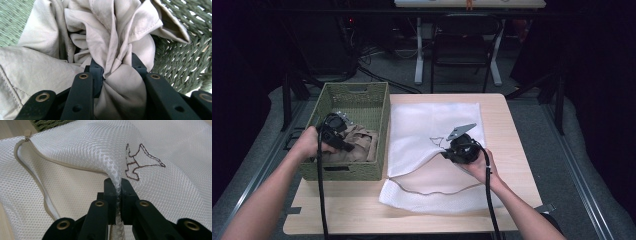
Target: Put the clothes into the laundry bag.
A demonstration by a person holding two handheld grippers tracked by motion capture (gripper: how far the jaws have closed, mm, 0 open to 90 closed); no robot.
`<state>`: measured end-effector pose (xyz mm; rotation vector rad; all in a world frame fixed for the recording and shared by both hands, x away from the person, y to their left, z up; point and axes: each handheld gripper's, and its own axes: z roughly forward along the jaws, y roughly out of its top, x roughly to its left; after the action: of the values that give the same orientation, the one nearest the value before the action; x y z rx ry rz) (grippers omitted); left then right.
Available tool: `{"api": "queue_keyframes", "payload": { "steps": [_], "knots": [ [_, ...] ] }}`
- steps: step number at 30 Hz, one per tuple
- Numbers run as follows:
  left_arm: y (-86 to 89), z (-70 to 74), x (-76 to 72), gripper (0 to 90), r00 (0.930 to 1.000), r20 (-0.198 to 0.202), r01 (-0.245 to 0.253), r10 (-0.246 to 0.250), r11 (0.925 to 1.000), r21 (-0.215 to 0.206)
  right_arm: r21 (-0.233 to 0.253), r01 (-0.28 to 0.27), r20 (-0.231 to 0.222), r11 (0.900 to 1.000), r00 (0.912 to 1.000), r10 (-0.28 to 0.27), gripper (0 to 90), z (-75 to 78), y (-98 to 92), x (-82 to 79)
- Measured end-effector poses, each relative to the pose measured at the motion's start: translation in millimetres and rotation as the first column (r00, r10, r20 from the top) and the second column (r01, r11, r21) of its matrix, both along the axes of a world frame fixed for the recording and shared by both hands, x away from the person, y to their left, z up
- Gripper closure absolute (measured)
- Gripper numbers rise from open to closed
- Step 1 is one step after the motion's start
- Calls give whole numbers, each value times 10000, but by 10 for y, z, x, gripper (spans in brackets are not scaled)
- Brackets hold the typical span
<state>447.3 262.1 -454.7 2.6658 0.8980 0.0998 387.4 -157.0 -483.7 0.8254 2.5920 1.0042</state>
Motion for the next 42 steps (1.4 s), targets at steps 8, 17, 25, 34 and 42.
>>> {"api": "queue_keyframes", "payload": {
  "steps": [8,17,25,34,42],
  "knots": [
    [25,164,-30,708,9990,440,-104,111,9998,-144,9,64,9,10000,10000,-64,856,11,-11,-9],
    [65,347,-29,708,9945,1033,-151,187,9992,-359,27,123,8,9999,9999,-123,856,15,-9,-13],
    [135,448,-54,708,9894,1398,-329,398,9982,-510,25,101,41,9999,9999,-101,856,18,-14,-16],
    [207,615,-84,708,9813,1835,-470,589,9965,-685,36,95,23,9999,10000,-95,856,17,-17,-11],
    [239,767,-114,708,9750,2118,-498,677,9948,-889,27,121,-3,9999,9999,-121,856,13,-23,-19]
  ]
}}
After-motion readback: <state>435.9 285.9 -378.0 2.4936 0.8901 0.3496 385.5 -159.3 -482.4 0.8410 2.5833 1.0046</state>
